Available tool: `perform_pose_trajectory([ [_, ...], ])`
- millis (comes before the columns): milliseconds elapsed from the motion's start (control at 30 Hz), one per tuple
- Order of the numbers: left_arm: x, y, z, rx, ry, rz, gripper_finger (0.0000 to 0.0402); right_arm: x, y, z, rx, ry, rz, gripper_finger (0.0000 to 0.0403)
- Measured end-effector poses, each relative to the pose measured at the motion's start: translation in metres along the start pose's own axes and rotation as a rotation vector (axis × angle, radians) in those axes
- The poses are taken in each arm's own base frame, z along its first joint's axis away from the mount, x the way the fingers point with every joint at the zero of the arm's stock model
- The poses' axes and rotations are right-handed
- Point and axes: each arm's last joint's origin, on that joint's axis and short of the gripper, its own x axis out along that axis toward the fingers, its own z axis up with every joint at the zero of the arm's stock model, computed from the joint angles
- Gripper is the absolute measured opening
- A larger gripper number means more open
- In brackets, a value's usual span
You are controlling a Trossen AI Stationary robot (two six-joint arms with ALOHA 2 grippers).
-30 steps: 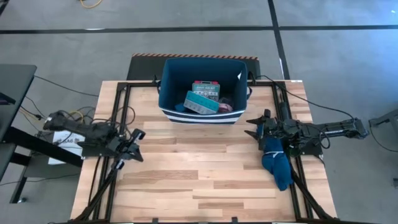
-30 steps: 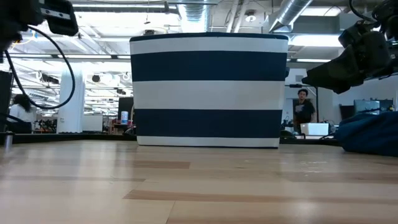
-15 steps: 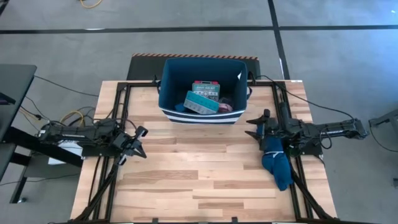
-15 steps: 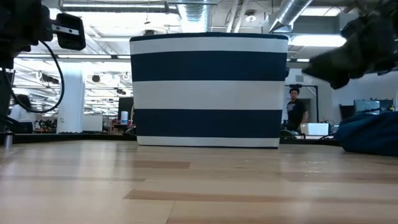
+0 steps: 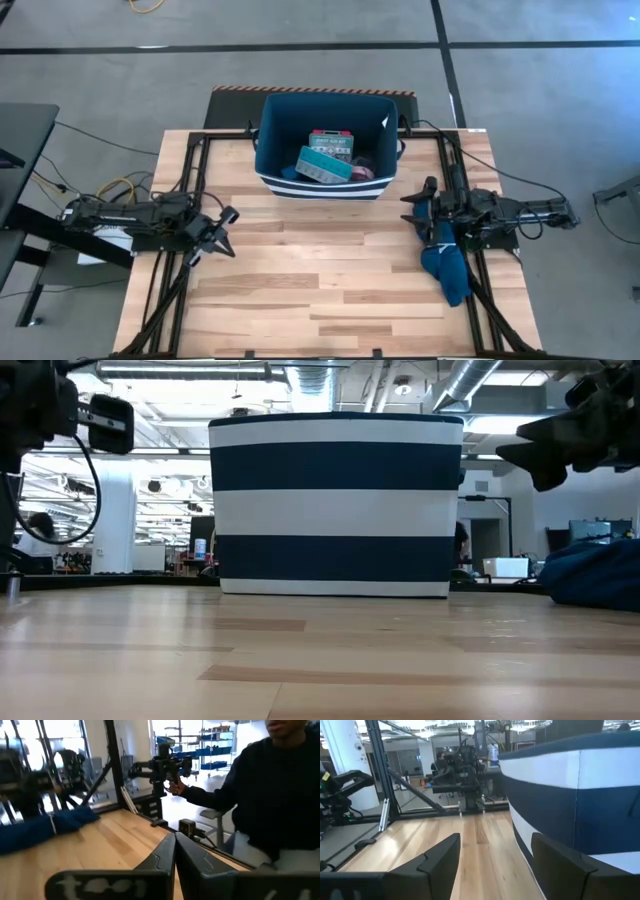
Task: Pick & place medical supplies in basket/bin
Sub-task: Return to Home Position
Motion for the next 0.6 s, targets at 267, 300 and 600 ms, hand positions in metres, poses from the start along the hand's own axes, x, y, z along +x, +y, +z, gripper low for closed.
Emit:
perform_pose_trajectory([
  [267,0.000,-0.001,-0.011,-0.203,0.092,0.008,0.0000,0.000,0.000,-0.001,0.026,0.012,0.000,0.0240],
  [300,0.000,-0.001,-0.012,-0.209,0.099,0.012,0.0000,0.000,0.000,-0.001,0.026,0.012,0.001,0.0240],
  [600,-0.001,0.001,-0.012,-0.204,0.101,0.085,0.0000,0.000,0.000,-0.001,0.026,0.012,0.002,0.0240],
])
